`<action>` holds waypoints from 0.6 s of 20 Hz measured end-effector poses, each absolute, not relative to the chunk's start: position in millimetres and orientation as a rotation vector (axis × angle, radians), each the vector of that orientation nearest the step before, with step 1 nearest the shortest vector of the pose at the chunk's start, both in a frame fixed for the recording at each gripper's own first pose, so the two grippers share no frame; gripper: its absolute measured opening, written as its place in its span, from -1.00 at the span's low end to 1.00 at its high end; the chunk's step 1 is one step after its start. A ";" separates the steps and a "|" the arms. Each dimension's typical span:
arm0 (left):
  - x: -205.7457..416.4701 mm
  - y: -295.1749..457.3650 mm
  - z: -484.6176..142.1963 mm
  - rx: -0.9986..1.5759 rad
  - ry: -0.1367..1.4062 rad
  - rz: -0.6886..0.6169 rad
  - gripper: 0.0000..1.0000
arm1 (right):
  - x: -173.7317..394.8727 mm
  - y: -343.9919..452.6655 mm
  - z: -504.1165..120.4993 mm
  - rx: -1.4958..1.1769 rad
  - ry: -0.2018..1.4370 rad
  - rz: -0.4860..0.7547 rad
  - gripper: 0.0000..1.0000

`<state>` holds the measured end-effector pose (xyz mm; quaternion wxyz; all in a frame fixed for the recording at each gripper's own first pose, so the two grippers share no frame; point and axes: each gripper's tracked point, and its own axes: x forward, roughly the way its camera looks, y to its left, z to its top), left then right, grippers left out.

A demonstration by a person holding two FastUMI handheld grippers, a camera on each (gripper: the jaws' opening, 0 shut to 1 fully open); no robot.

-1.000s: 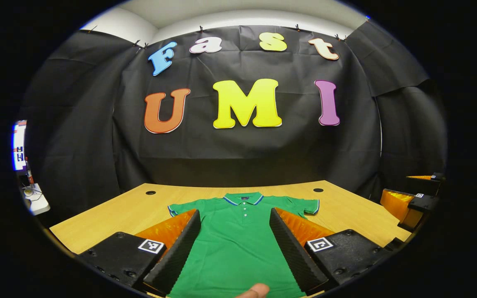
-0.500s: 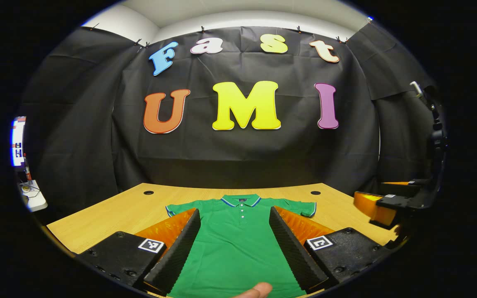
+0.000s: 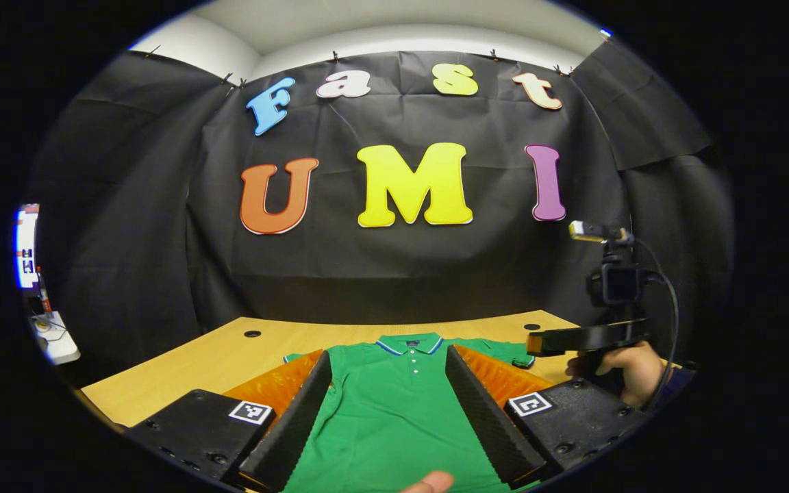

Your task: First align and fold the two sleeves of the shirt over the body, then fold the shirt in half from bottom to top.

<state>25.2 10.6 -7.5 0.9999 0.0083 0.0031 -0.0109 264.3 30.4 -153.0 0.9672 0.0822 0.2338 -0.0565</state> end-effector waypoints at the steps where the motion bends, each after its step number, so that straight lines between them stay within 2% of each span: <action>1: 25.1 18.0 -5.5 0.005 0.005 -0.007 1.00 | 274.7 29.8 -165.0 0.154 0.502 -0.128 0.80; 2: 25.9 26.6 -3.7 -0.001 0.002 0.010 1.00 | 284.9 32.7 -174.1 0.163 0.532 -0.134 0.90; 4: 27.5 37.7 -0.2 -0.017 -0.008 0.037 1.00 | 300.5 35.7 -180.9 0.216 0.554 -0.139 0.90; 5: 28.3 40.5 -0.7 -0.032 -0.008 0.045 1.00 | 308.5 31.3 -184.0 0.230 0.557 -0.160 0.84; 7: 30.7 41.8 -4.5 -0.055 0.002 0.045 1.00 | 313.1 27.7 -199.9 0.239 0.609 -0.174 0.89; 9: 34.1 42.9 -10.6 -0.056 0.021 0.048 1.00 | 311.3 29.3 -222.0 0.244 0.674 -0.175 0.80; 11: 36.5 43.8 -14.8 -0.047 0.034 0.058 1.00 | 315.7 21.9 -225.4 0.185 0.645 -0.173 1.00; 12: 36.9 42.8 -16.3 -0.044 0.040 0.055 1.00 | 313.0 24.0 -224.4 0.192 0.650 -0.157 0.89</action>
